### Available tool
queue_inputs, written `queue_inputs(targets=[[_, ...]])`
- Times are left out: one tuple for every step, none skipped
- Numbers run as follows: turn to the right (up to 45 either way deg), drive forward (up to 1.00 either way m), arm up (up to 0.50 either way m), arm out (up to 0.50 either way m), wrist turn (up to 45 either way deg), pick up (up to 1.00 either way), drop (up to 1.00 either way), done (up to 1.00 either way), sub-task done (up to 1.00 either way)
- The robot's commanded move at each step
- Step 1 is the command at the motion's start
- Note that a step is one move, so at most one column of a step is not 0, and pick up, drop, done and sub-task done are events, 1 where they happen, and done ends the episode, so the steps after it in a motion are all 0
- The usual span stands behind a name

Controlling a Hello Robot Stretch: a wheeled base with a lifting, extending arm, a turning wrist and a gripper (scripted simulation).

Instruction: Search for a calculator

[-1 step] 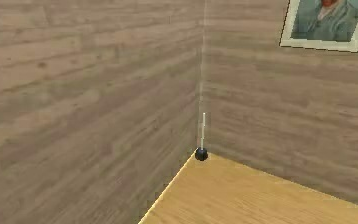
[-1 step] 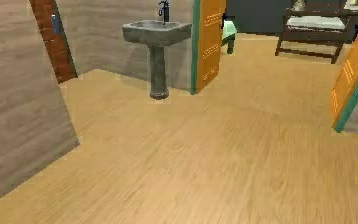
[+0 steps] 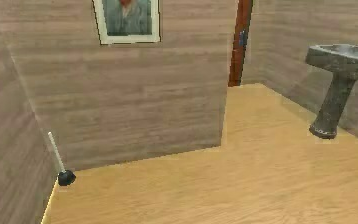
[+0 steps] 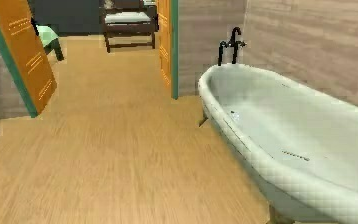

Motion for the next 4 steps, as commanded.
queue_inputs(targets=[[45.0,0.00,0.00,0.00,0.0,0.00,0.00,0.00,0.00],[18.0,0.00,0.00,0.00,0.0,0.00,0.00,0.00,0.00],[0.0,1.00,0.00,0.00,0.0,0.00,0.00,0.00,0.00],[0.0,1.00,0.00,0.00,0.0,0.00,0.00,0.00,0.00]])
